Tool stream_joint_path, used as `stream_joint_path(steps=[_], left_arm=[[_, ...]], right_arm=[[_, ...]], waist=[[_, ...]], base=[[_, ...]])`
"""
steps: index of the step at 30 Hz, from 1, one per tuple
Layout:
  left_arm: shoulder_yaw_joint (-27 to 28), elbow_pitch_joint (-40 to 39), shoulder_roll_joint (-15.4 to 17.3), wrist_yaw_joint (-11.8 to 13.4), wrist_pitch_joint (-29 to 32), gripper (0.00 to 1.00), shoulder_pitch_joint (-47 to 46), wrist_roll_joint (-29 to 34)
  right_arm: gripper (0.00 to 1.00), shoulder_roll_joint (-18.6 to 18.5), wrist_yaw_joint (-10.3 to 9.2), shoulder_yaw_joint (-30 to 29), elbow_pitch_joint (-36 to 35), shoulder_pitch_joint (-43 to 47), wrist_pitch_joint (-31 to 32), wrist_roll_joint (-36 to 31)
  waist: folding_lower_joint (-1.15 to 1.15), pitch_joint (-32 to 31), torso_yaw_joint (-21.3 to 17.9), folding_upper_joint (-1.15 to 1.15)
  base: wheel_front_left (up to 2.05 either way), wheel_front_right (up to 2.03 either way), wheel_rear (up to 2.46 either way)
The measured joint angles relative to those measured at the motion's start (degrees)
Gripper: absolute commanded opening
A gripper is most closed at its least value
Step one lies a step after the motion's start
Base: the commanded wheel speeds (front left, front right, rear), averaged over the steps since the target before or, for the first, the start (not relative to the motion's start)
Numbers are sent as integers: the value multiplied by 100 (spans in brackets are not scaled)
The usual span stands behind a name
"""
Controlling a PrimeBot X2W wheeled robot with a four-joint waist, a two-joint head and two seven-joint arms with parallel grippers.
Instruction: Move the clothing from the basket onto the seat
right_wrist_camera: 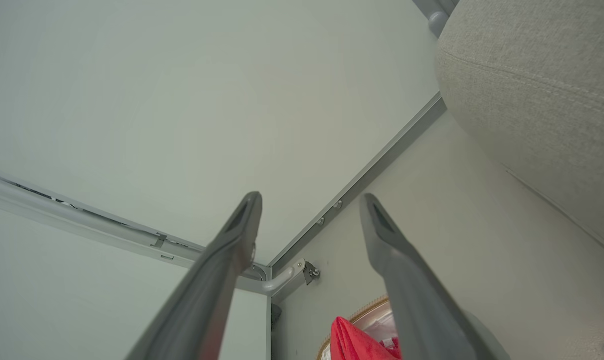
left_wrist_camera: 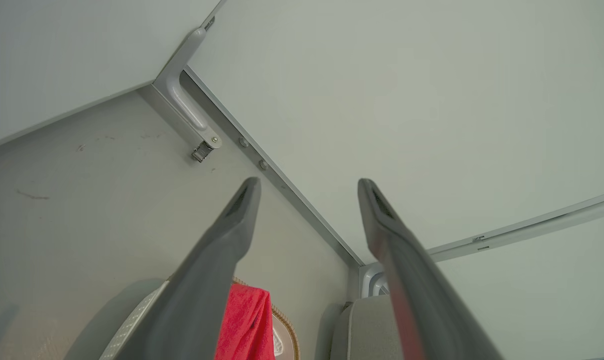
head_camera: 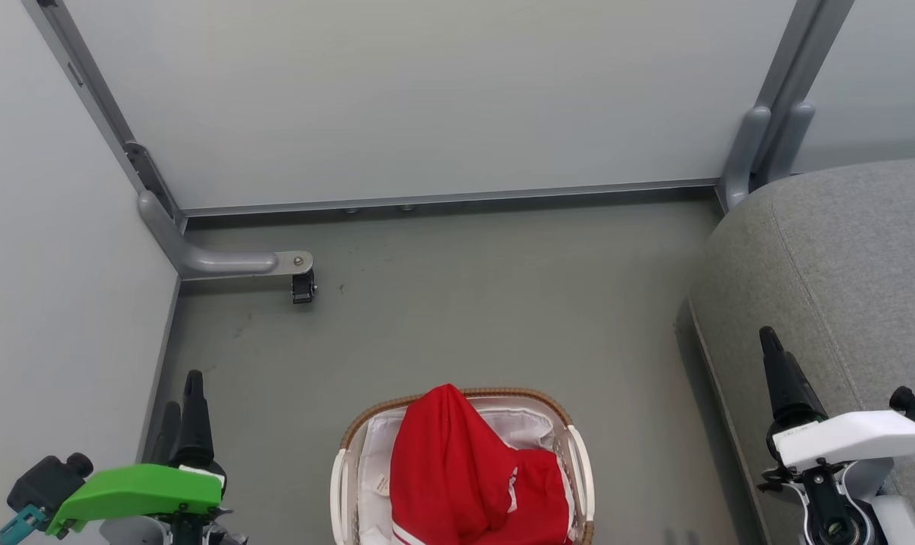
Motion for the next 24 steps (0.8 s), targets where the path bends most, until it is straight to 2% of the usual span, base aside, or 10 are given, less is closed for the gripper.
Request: stream_joint_path(steps=[24], left_arm=[[-394,234,35,0,-424,100,-73,2259]], right_arm=[[100,-140,0,349,219,-165,-431,-2098]], waist=[[0,-13,-15,0]], base=[[0,0,0]])
